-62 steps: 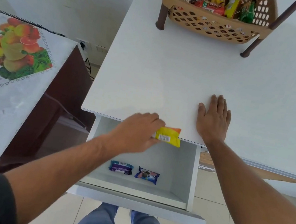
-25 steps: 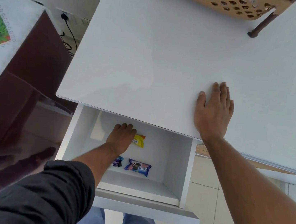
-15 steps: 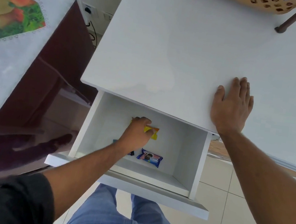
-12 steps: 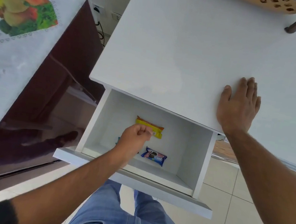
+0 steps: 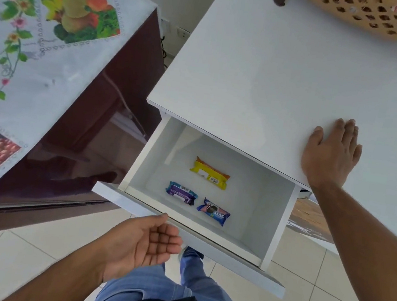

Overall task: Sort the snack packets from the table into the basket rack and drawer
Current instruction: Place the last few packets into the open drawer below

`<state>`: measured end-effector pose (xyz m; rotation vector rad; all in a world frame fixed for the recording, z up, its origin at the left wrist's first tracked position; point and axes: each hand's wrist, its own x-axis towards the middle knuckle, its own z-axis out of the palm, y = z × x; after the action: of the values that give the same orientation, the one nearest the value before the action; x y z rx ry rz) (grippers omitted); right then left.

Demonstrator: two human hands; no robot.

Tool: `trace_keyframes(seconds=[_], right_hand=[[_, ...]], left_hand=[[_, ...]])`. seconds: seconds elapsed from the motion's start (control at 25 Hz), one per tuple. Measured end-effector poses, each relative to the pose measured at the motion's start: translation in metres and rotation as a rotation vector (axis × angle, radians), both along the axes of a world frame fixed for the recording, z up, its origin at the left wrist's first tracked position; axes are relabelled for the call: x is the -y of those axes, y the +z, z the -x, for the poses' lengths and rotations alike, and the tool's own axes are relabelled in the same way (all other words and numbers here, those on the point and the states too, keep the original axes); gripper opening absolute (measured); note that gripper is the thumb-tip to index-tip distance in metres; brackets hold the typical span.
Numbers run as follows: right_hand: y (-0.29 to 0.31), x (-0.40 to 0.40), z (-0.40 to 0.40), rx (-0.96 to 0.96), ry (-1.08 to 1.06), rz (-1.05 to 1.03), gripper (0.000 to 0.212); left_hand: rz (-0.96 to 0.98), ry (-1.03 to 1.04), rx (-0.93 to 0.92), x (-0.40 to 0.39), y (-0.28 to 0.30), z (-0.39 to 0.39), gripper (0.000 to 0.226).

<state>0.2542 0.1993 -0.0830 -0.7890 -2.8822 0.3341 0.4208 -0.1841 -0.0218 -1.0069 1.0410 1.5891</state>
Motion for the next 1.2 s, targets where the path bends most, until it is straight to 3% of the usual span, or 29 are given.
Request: trace_keyframes(seconds=[0.16, 0.36, 0.52, 1.0, 1.2], right_hand=[[-0.001, -0.001, -0.001, 0.001, 0.009, 0.003, 0.067], [-0.001, -0.002, -0.001, -0.005, 0.022, 0.012, 0.066], [-0.001, -0.003, -0.001, -0.008, 0.021, 0.013, 0.066], [0.002, -0.002, -0.001, 0.006, 0.025, 0.018, 0.066], [0.001, -0.001, -0.001, 0.005, 0.026, 0.021, 0.065]], left_hand=[[0.037, 0.010, 0.066, 0.001, -0.003, -0.019, 0.049], [0.017, 0.310, 0.006, -0.026, -0.007, -0.012, 0.049], [-0.015, 0.404, -0.021, -0.036, -0.010, 0.004, 0.053], [-0.093, 0.481, -0.164, -0.087, -0.007, 0.082, 0.067], [-0.135, 0.528, -0.196, -0.121, -0.004, 0.115, 0.088]])
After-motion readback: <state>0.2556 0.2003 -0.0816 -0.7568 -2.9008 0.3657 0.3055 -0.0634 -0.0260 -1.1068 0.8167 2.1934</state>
